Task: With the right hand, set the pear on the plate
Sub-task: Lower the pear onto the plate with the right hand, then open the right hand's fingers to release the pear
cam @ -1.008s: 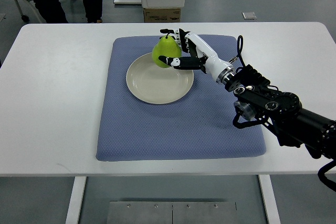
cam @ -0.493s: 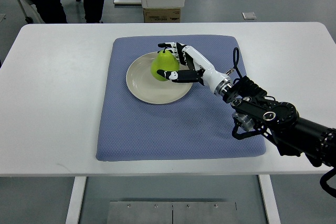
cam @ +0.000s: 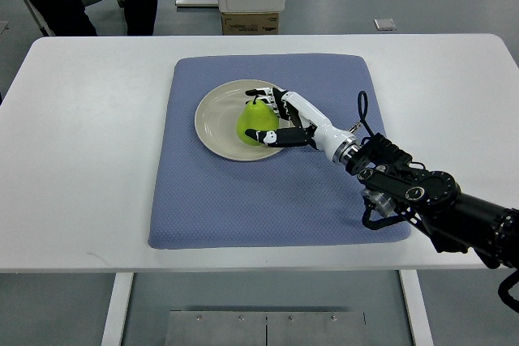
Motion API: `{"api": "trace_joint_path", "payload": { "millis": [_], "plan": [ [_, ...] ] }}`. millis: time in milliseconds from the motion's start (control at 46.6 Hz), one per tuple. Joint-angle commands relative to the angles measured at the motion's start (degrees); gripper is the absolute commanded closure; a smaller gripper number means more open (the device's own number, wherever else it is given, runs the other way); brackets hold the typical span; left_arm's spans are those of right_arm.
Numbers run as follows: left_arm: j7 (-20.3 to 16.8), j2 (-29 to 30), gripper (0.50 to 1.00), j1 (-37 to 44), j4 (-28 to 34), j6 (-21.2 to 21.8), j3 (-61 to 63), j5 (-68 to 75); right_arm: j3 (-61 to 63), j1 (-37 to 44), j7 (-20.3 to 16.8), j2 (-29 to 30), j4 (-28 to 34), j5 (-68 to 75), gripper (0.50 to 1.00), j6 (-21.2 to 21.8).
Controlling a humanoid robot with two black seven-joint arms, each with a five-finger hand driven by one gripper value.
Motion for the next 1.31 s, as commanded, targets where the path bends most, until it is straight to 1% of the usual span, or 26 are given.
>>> {"api": "trace_joint_path", "payload": {
  "millis": [0,21,86,150,172,193,622,1136,1287],
  "plan": [
    [0.00,0.00,0.500,0.00,-0.01,-0.01,0.00,0.00,0.09,-0.09,0.00,0.00,0.00,0.24,1.000,-0.08],
    [0.00,0.00,0.500,0.00,-0.01,-0.01,0.00,0.00,0.09,-0.09,0.00,0.00,-0.09,0.33,0.930,-0.08],
    [0.00,0.00,0.500,0.00,-0.01,-0.01,0.00,0.00,0.09,-0.09,0.00,0.00,-0.09,0.33,0.754,-0.17],
    [0.00,0.00,0.500,0.00,-0.01,-0.01,0.00,0.00,0.27,-0.09,0.00,0.00,0.00,0.41,0.566,-0.17],
    [0.00,0.00,0.500,0.00,-0.01,-0.01,0.00,0.00,0.27,-0.09,0.00,0.00,0.00,0.41,0.513,-0.17],
    [0.00,0.00,0.500,0.00,-0.01,-0.01,0.00,0.00,0.27,-0.09,0.00,0.00,-0.09,0.41,0.505,-0.08],
    [0.00,0.00,0.500,0.00,-0.01,-0.01,0.00,0.00,0.27,-0.09,0.00,0.00,-0.35,0.33,0.500,-0.17],
    [0.00,0.00,0.500,0.00,-0.01,-0.01,0.00,0.00,0.62,0.43,0.00,0.00,1.32,0.15,0.500,0.09],
    [0.00,0.00,0.500,0.00,-0.01,-0.01,0.00,0.00,2.02,0.35,0.00,-2.55,1.76,0.15,0.500,0.18]
  ]
}}
